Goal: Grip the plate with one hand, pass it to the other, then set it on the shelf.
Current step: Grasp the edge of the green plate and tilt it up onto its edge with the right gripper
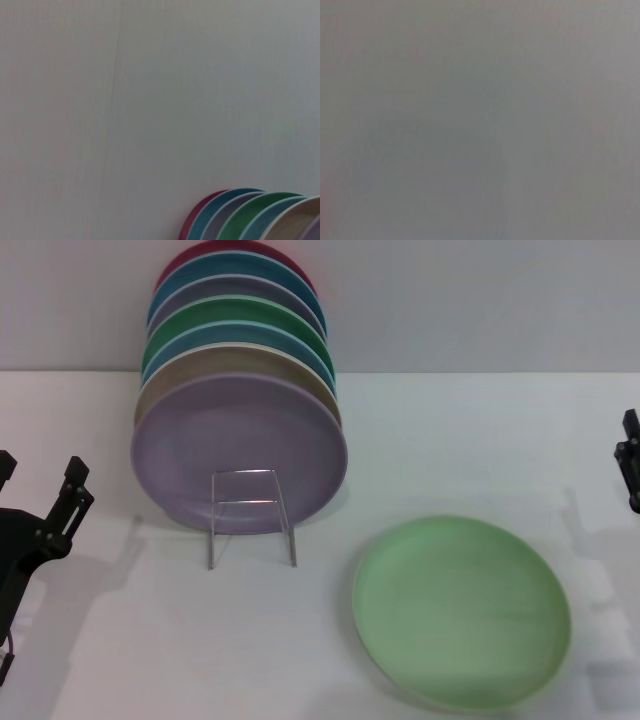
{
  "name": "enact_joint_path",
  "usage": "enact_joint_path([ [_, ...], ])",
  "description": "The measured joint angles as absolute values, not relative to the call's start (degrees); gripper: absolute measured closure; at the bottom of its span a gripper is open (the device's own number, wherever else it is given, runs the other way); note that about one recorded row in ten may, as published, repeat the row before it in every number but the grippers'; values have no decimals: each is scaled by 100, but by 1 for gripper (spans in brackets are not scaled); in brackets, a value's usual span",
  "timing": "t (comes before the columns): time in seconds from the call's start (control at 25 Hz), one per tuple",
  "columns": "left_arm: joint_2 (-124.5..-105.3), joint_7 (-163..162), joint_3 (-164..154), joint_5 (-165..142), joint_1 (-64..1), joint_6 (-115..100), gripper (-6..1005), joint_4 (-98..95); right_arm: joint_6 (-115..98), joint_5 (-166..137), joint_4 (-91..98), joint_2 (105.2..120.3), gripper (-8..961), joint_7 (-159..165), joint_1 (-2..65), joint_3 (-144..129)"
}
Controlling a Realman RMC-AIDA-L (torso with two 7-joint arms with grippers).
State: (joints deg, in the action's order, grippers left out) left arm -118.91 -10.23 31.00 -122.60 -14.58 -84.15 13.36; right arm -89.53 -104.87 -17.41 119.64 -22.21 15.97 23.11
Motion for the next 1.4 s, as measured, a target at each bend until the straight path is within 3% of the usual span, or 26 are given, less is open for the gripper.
enact_joint_path([
  [0.72, -11892, -1028, 3107, -12228, -1449, -8395, 186, 1313, -8677, -9802, -3313, 11915, 290, -3659, 1524, 2611],
  [1.0, -11884, -990, 3131, -12225, -1488, -8338, 188, 1274, -7557, -9769, -4845, 11870, 290, -4423, 1468, 3047],
  [1.4, -11870, -977, 3146, -12225, -1559, -8281, 190, 1264, -4248, -9764, -7136, 11832, 290, -5953, 598, 4731],
])
